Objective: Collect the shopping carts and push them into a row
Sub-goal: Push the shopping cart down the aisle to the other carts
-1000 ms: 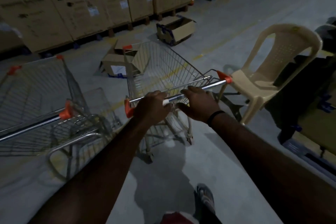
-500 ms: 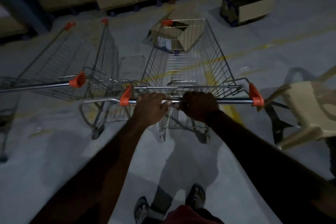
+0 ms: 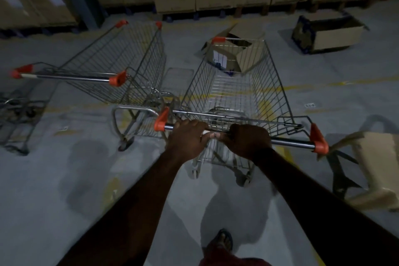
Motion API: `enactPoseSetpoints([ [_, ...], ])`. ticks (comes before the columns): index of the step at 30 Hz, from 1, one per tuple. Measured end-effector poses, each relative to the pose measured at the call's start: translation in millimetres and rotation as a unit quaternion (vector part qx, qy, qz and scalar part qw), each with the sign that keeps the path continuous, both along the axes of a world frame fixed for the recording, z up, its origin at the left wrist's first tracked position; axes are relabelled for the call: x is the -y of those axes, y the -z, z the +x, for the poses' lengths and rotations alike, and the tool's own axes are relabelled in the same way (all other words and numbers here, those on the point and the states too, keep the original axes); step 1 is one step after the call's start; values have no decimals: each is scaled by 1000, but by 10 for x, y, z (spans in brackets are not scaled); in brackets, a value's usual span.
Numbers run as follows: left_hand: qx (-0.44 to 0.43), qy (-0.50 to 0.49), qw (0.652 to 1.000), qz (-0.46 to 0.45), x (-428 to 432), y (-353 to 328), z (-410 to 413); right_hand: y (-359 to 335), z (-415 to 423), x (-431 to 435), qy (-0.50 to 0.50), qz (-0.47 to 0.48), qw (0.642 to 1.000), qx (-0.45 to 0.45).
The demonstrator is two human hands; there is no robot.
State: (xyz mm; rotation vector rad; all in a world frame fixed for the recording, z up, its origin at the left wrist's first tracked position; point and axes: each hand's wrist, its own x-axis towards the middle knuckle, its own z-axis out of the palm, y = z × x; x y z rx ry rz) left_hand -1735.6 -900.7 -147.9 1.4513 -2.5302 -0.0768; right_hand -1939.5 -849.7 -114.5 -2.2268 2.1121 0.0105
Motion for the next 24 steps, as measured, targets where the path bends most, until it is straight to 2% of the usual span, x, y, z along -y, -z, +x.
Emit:
enactPoseSetpoints([
  [9,-19,-35,999,15,-837,-63,134,-60,134,-636,-29,16,999,-27],
  [15,5,-40,999,32,-1394,-65,425,-40,312,-1159,-34,76,996,21],
  [20,-6,-64,997,39,-1995,-109,557,-89,292,-1646,-76,74,993,57],
  [24,-23,-89,996,19,-2490,-67,611,-111,322,-1994,-125,92,987,42],
])
